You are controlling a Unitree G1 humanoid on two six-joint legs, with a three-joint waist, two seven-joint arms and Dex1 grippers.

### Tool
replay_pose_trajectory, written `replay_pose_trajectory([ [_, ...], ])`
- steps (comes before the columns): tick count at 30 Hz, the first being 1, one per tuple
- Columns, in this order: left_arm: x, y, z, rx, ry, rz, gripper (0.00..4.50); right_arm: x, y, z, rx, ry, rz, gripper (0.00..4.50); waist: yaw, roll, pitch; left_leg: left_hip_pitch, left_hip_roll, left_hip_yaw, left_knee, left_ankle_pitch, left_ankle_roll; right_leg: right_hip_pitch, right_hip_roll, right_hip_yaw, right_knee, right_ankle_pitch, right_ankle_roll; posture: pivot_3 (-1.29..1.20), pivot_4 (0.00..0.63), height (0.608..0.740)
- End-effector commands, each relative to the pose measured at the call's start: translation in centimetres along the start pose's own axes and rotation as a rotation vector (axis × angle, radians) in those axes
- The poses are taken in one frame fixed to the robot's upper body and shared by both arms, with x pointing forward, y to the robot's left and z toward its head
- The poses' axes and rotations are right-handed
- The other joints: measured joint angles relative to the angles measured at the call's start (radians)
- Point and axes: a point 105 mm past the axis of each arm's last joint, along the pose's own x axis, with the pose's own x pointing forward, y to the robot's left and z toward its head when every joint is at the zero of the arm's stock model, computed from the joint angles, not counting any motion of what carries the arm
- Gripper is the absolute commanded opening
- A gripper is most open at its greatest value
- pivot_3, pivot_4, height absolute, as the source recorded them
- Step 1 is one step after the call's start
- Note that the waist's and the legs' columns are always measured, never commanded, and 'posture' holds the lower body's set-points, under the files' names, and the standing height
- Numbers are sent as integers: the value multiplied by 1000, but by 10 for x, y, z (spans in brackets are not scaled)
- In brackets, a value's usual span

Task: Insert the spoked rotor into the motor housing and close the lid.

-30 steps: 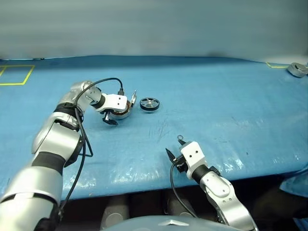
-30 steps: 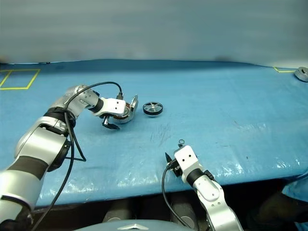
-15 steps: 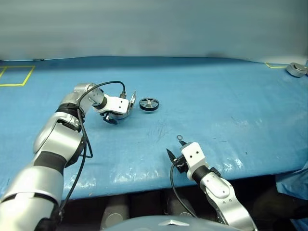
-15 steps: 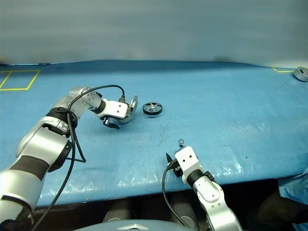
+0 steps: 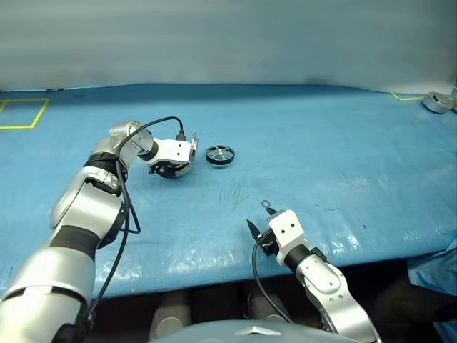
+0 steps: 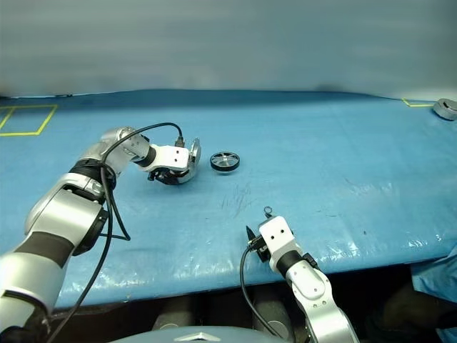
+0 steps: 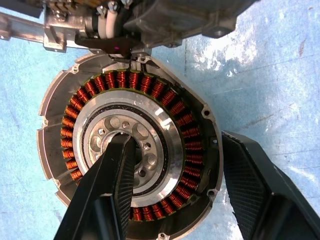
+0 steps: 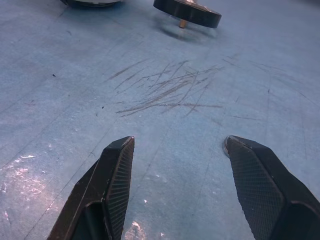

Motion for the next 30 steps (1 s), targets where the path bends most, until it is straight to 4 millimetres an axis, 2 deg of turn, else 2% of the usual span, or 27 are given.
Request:
replay_pose_trajectory([
  [1,9,-17,-14,-9,35,-53,2229,2,0,14,-13,-60,-2,3096,-1,0,0,0,0,0,0,0,0,0,0,0,0,0,0,0,150,740],
  [4,10,-12,-5,-92,-18,-28,2229,3,-1,15,-7,-67,-4,3096,0,0,0,0,0,0,0,0,0,0,0,0,0,0,0,0,150,740],
  [6,12,-13,-1,-65,-20,-17,2229,4,-2,14,-1,-68,-7,3096,1,1,-1,0,0,0,0,0,0,0,0,0,0,0,0,0,150,740],
  [10,13,-11,10,-182,0,-5,2229,7,4,12,6,-67,12,3096,4,2,-2,0,0,0,0,0,0,1,-1,0,0,0,0,0,150,740],
  [14,8,-23,43,-346,-62,-109,2229,13,10,14,18,-84,37,3096,2,3,-2,0,0,0,0,0,0,0,-1,0,0,0,0,0,150,740],
  [21,3,-58,69,-685,9,-176,2229,19,10,15,9,-92,53,3096,-2,3,-3,-1,-1,-1,0,0,1,0,-1,0,-1,-1,0,0,150,740],
  [25,-2,-80,73,-758,61,-172,2229,21,13,14,10,-92,69,3096,-10,6,-4,0,0,-2,-2,0,1,-1,0,0,0,-2,0,0,150,740],
  [30,1,-93,70,-869,134,-80,2229,24,13,14,2,-96,85,3096,-11,8,-5,1,0,-7,-2,0,1,0,0,0,0,-2,-1,0,150,740],
])
